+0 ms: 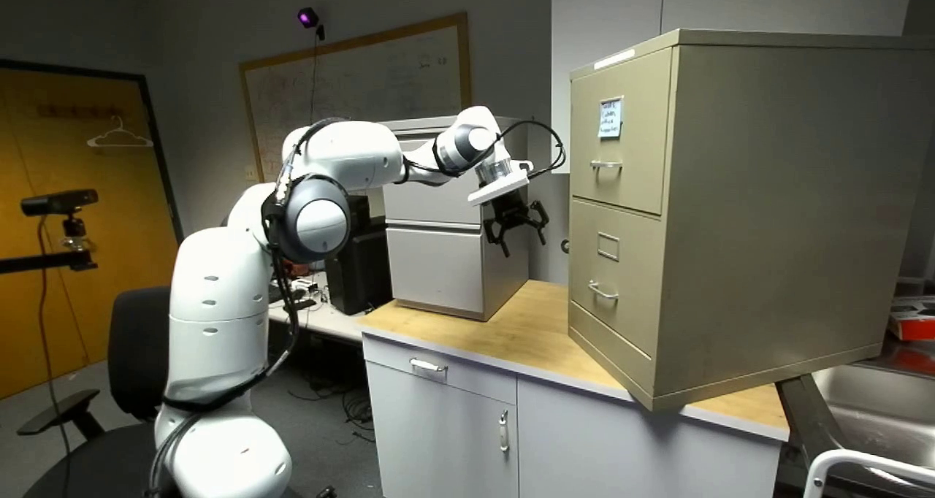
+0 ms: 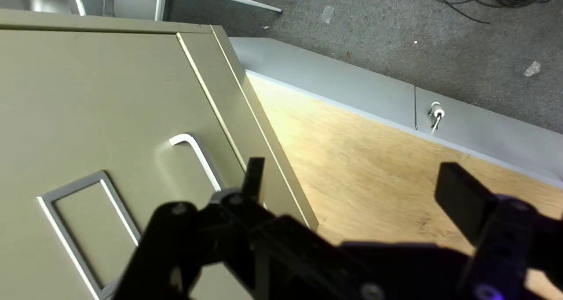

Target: Open the bottom drawer of the file cabinet

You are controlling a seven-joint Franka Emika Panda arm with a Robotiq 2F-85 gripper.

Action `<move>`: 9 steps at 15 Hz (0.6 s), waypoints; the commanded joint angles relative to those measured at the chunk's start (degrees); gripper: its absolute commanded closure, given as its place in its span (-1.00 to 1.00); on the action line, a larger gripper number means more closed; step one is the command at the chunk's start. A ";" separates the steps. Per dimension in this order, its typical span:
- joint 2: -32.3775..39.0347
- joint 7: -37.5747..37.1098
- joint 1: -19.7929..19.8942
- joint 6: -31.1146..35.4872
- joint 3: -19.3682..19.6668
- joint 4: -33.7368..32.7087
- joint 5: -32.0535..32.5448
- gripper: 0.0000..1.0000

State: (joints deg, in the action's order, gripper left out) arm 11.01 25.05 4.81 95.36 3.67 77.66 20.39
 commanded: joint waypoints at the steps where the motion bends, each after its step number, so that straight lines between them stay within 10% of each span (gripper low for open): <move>1: 0.10 -0.70 -0.13 0.20 -0.20 1.68 -0.71 -1.00; 9: 3.92 4.72 0.97 8.72 -0.75 1.06 -7.28 -1.00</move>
State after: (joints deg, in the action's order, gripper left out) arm 13.78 26.88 4.82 101.70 3.44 80.05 14.46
